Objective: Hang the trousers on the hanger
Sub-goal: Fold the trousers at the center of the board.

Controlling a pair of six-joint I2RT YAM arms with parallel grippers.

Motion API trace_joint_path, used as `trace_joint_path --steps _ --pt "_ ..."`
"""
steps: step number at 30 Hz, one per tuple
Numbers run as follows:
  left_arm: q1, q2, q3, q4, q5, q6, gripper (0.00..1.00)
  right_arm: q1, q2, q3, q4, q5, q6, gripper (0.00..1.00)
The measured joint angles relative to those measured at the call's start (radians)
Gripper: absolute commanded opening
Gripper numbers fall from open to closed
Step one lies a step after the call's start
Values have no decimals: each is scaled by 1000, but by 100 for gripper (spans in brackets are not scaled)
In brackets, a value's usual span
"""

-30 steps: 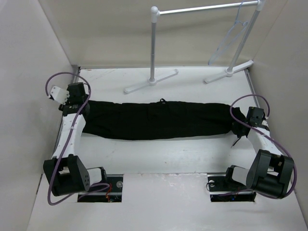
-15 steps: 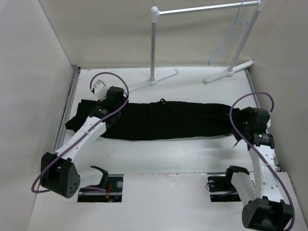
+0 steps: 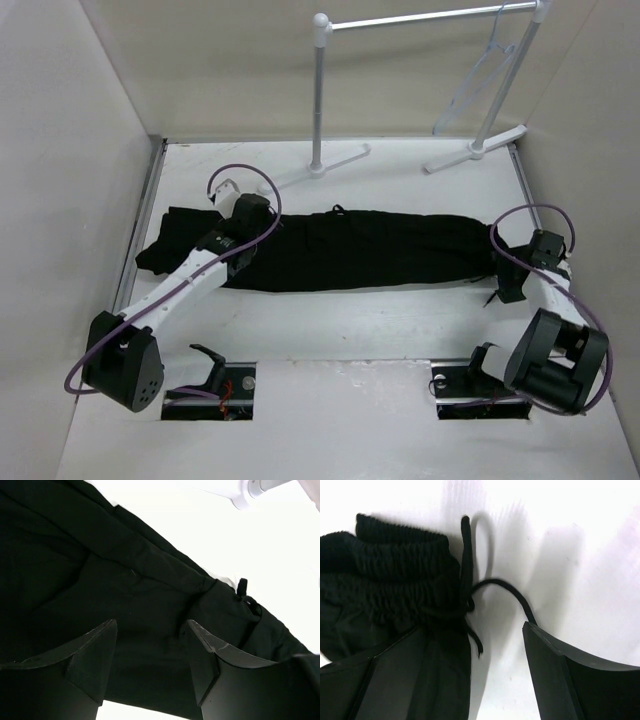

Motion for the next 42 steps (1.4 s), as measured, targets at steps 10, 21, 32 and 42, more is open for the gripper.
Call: trace_joint_path --steps 10,21,32,42 --pt "-28 0 0 3 12 0 55 6 197 37 194 -8 -6 40" --pt "-30 0 3 -9 3 8 55 7 150 45 250 10 42 11" --pt "-203 117 344 -91 -5 82 56 35 -154 373 47 155 -31 10" --pt "-192 20 407 -214 -16 128 60 414 -220 445 -70 217 -144 12"
